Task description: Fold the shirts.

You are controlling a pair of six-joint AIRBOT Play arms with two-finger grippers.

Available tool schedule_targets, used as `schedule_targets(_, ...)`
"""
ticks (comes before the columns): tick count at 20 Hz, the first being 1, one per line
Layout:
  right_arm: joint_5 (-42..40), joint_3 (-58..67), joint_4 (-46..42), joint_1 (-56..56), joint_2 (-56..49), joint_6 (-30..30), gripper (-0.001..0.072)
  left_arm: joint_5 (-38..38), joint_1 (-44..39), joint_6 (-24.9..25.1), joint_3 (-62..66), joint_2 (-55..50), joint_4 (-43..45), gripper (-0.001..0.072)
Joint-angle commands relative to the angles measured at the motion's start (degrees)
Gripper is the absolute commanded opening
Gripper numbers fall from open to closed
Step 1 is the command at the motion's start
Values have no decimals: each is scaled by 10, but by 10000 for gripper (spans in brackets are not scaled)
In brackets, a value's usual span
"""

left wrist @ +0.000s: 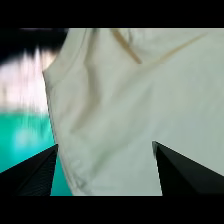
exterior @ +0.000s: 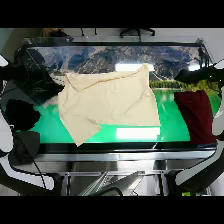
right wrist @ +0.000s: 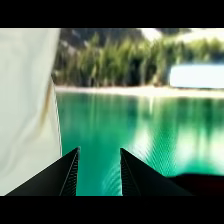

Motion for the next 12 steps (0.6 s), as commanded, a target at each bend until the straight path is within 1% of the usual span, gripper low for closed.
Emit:
schedule_targets(1, 78, -84, -27, 9, 10, 25, 309, -10, 13, -6, -136, 39, 2, 663)
schedule_targets(2, 84, -122, -21, 16, 10, 18, 357, -3, 7, 1, -176, 41, 2, 663)
schedule_targets(3, 91, -160, -15, 20, 11, 16, 380, -2, 1, 10, -213, 39, 3, 663)
schedule_targets(7, 85, -293, 39, 10, 38, -23, 378, 61, -3, 24, -307, 38, 3, 662)
schedule_targets(9, 82, -325, 41, 9, 51, -38, 378, 87, -3, 29, -331, 38, 2, 662)
schedule_targets(12, 75, -345, 44, 10, 55, -40, 378, 127, -8, 35, -364, 38, -2, 662)
